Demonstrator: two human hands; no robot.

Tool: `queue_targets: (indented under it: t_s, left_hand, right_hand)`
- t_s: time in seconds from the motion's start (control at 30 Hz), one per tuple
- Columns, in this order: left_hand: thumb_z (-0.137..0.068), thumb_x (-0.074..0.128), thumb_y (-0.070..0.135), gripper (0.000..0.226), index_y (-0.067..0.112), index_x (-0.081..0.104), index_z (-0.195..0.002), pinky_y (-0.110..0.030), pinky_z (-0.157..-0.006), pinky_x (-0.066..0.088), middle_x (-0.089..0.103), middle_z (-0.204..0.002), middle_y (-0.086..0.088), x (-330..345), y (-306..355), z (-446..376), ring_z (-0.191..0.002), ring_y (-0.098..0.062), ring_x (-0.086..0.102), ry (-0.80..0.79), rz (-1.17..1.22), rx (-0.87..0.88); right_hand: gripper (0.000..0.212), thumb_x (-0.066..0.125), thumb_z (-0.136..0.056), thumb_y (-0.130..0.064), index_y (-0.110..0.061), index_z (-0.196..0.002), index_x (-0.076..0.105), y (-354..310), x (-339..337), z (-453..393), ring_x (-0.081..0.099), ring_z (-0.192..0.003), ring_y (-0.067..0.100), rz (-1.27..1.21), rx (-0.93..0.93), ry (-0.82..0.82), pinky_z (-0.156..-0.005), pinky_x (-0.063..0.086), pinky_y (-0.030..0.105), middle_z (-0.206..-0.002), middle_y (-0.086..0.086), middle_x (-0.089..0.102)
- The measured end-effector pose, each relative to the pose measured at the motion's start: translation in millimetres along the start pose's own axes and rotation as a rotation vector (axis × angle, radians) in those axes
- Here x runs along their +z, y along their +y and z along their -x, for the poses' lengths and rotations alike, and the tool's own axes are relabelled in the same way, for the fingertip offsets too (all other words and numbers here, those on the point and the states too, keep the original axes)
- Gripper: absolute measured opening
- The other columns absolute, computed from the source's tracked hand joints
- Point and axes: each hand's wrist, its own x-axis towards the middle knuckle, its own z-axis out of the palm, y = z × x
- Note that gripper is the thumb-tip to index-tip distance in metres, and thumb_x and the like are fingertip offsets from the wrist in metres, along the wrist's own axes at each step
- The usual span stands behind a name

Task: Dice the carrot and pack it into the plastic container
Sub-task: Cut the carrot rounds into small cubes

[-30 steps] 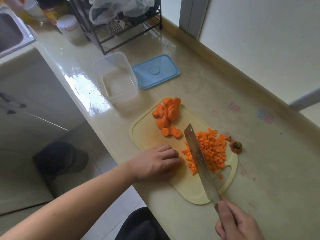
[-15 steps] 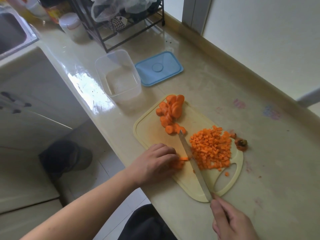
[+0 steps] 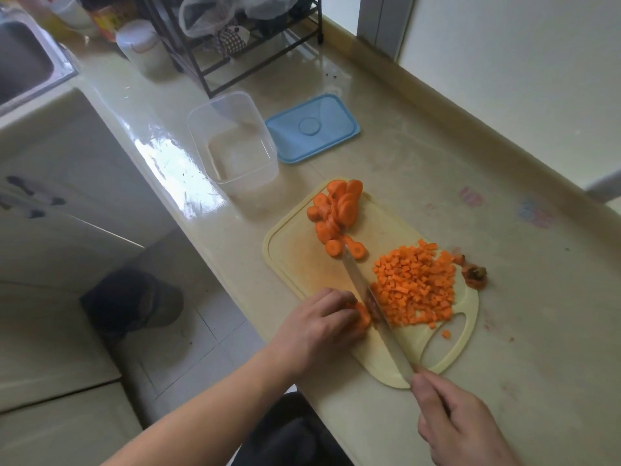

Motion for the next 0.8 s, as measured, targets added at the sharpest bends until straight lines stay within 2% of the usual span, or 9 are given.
queue_targets:
  t_s: [0.17, 0.4, 0.47, 0.53, 0.57, 0.63, 0.67, 0.73, 0.8]
  left_hand:
    - [-0.094, 0.076, 0.018, 0.020, 0.000, 0.074, -0.099, -0.035, -0.082, 0.055, 0.068, -0.106, -0.017, -1, 0, -3, -0.092, -0.028, 0.064, -0.043, -0.002, 0.061]
    - [-0.097, 0.071, 0.027, 0.025, 0.003, 0.074, -0.100, -0.038, -0.085, 0.052, 0.066, -0.108, -0.017, -6, 1, 1, -0.098, -0.032, 0.061, -0.047, -0.091, 0.120]
    - [-0.101, 0.064, 0.021, 0.022, 0.001, 0.074, -0.103, -0.041, -0.088, 0.052, 0.067, -0.111, -0.017, -4, -1, 3, -0.104, -0.034, 0.061, -0.088, -0.087, 0.166]
    - [-0.098, 0.066, 0.011, 0.017, -0.002, 0.073, -0.108, -0.044, -0.092, 0.052, 0.068, -0.116, -0.018, -1, -4, 4, -0.110, -0.037, 0.062, -0.143, -0.061, 0.190]
    - [-0.095, 0.070, 0.006, 0.017, -0.003, 0.073, -0.109, -0.045, -0.093, 0.052, 0.068, -0.118, -0.019, 0, -6, 5, -0.112, -0.038, 0.062, -0.159, -0.045, 0.185]
    - [-0.090, 0.075, 0.000, 0.023, -0.004, 0.073, -0.112, -0.045, -0.092, 0.053, 0.068, -0.120, -0.018, 0, -8, 6, -0.114, -0.039, 0.062, -0.169, -0.018, 0.167]
    - [-0.088, 0.077, -0.001, 0.025, -0.003, 0.073, -0.113, -0.045, -0.092, 0.054, 0.068, -0.120, -0.017, 0, -8, 7, -0.115, -0.039, 0.063, -0.166, -0.011, 0.159]
    - [-0.087, 0.079, -0.001, 0.026, -0.002, 0.074, -0.112, -0.044, -0.090, 0.054, 0.070, -0.119, -0.016, 1, -7, 7, -0.115, -0.038, 0.063, -0.149, -0.003, 0.146]
    - [-0.087, 0.079, 0.000, 0.023, -0.002, 0.075, -0.110, -0.044, -0.090, 0.055, 0.071, -0.117, -0.015, 1, -6, 7, -0.115, -0.036, 0.064, -0.136, -0.002, 0.137]
  right_hand:
    - [0.025, 0.048, -0.092, -0.039, -0.042, -0.107, 0.068, -1, -14, 0, 0.046, -0.040, 0.003, 0.000, 0.000, -0.070, -0.048, 0.038, 0.014, -0.042, -0.002, 0.047]
    - [0.048, 0.040, -0.072, -0.058, -0.044, -0.111, 0.065, -6, -12, 6, 0.054, -0.045, 0.003, 0.001, -0.023, -0.027, -0.051, 0.040, 0.013, -0.044, -0.009, 0.056]
    - [0.049, 0.038, -0.070, -0.060, -0.047, -0.110, 0.064, -5, -12, 10, 0.056, -0.048, 0.000, 0.031, -0.016, -0.031, -0.054, 0.042, 0.013, -0.047, -0.015, 0.058]
    - [0.050, 0.037, -0.070, -0.062, -0.049, -0.110, 0.064, -7, -12, 14, 0.058, -0.051, 0.001, 0.039, -0.009, -0.036, -0.054, 0.042, 0.012, -0.047, -0.017, 0.058]
    - [0.051, 0.035, -0.071, -0.067, -0.052, -0.110, 0.063, -8, -11, 16, 0.059, -0.052, 0.001, 0.036, -0.015, -0.032, -0.054, 0.042, 0.010, -0.047, -0.019, 0.057]
    - [0.053, 0.031, -0.064, -0.089, -0.068, -0.103, 0.059, -10, -12, 19, 0.059, -0.058, -0.006, 0.042, -0.031, -0.012, -0.057, 0.042, 0.005, -0.049, -0.029, 0.056]
    - [0.052, 0.030, -0.056, -0.096, -0.077, -0.099, 0.051, -11, -12, 21, 0.059, -0.060, -0.011, 0.052, -0.034, 0.007, -0.058, 0.041, 0.003, -0.051, -0.035, 0.055]
    - [0.040, 0.026, -0.057, -0.094, -0.086, -0.095, 0.038, -6, -11, 24, 0.057, -0.071, -0.022, 0.073, -0.030, 0.034, -0.065, 0.039, -0.002, -0.063, -0.046, 0.055]
    - [0.046, 0.012, -0.060, -0.097, -0.086, -0.096, 0.039, -1, -11, 23, 0.051, -0.090, -0.030, 0.104, -0.047, 0.050, -0.077, 0.038, -0.003, -0.086, -0.054, 0.053]
